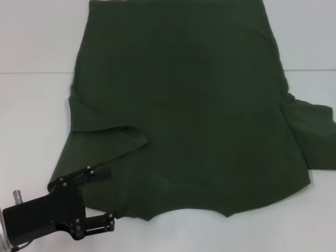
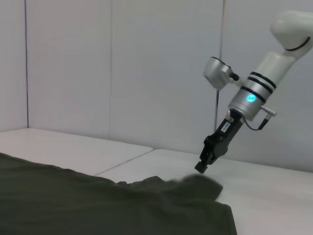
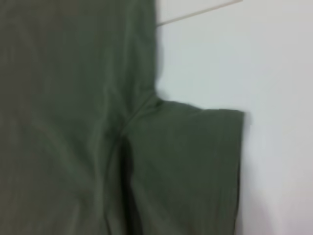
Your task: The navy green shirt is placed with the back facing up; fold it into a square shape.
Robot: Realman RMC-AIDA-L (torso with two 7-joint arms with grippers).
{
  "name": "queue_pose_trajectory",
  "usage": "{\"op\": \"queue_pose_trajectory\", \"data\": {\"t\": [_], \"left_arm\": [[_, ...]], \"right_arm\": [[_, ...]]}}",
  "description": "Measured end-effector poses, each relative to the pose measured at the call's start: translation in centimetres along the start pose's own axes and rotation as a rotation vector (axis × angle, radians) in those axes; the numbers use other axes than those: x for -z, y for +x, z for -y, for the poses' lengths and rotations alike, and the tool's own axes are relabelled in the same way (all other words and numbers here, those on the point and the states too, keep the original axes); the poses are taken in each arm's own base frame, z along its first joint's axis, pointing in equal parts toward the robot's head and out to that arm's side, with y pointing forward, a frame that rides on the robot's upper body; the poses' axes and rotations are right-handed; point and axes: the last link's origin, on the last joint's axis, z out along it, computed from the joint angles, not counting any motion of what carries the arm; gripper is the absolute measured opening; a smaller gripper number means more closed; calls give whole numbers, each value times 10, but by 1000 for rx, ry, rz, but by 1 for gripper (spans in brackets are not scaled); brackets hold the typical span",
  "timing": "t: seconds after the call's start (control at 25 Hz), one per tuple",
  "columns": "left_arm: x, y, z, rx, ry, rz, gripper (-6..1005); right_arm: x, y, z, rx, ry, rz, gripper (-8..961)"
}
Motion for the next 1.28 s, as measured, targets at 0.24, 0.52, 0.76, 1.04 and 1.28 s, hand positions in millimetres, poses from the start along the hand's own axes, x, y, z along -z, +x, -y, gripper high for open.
{"op": "queue_pose_trajectory", "data": {"t": [0.24, 0.52, 0.76, 1.04, 1.28], "left_arm": [[1, 0, 0, 6, 2, -1, 872], [1, 1, 0, 5, 1, -2, 873], [1, 1, 1, 3, -1, 3, 872], [2, 2, 2, -2, 1, 5, 872], [1, 2, 2, -3, 0, 5, 872]], "right_arm": [[18, -3, 14, -30, 9, 38, 109], [23, -4, 17, -28, 13, 46, 143], [24, 2, 15, -28, -4, 6, 172], [21, 4, 15, -29, -3, 3, 350], [14, 1, 10, -28, -7, 10, 606]]}}
